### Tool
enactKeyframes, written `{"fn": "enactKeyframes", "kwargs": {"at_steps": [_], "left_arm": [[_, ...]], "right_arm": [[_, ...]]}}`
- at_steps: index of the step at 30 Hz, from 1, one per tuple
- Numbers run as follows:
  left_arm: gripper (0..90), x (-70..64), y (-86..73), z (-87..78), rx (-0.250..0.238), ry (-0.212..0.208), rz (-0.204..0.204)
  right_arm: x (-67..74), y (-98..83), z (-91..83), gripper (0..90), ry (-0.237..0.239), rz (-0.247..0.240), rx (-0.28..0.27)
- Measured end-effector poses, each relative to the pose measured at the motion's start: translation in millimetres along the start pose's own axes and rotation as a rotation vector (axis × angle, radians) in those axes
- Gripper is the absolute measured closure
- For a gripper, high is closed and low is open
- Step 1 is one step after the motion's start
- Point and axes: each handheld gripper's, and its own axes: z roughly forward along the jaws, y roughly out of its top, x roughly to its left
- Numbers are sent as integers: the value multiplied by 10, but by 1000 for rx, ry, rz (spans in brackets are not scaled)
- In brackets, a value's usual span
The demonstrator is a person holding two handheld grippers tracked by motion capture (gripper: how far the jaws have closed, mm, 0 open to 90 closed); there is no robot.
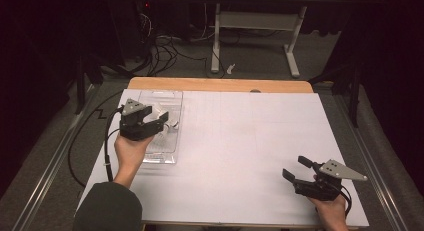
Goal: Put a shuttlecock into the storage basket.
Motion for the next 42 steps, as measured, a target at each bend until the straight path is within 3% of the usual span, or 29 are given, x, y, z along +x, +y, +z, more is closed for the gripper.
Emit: {"fn": "enactKeyframes", "kwargs": {"at_steps": [42], "left_arm": [[362, -113, -23, -287, -33, -33, 36]], "right_arm": [[0, 1, -10, 213, -3, -4, -5]]}}
